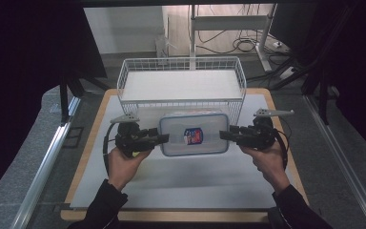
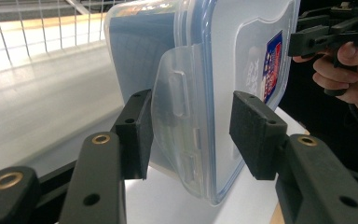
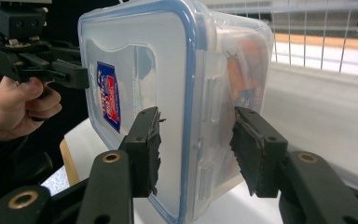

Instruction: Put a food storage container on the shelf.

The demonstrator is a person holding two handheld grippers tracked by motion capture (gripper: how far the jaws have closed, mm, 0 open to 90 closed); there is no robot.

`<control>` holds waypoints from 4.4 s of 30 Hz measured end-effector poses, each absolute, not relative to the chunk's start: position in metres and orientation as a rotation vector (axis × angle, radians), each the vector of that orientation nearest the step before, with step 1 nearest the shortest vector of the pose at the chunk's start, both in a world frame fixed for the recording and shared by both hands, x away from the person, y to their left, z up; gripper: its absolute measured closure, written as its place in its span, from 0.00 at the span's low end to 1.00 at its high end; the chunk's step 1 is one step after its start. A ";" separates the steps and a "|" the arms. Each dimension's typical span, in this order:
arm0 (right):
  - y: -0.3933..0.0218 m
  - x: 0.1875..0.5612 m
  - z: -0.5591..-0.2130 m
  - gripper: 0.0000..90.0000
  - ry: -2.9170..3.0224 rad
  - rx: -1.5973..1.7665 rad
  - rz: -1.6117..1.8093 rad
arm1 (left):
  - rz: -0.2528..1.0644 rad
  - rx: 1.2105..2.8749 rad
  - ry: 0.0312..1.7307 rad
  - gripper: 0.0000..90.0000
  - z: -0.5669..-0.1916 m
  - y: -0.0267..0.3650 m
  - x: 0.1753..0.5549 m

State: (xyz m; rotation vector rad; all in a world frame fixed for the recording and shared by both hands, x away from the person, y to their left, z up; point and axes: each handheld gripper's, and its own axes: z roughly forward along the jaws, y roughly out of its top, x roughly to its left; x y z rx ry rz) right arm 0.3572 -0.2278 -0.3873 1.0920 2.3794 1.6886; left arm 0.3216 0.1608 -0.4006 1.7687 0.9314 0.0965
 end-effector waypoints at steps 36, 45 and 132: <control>-0.188 0.436 -0.303 0.59 2.310 1.055 1.761 | 0.130 1.711 0.939 0.55 -0.310 0.201 0.402; -0.183 0.461 -0.299 0.59 2.292 1.095 1.766 | 0.114 1.699 0.952 0.55 -0.306 0.205 0.432; -0.141 0.477 -0.330 1.00 2.328 0.978 1.427 | 0.391 1.866 1.001 0.90 -0.343 0.190 0.441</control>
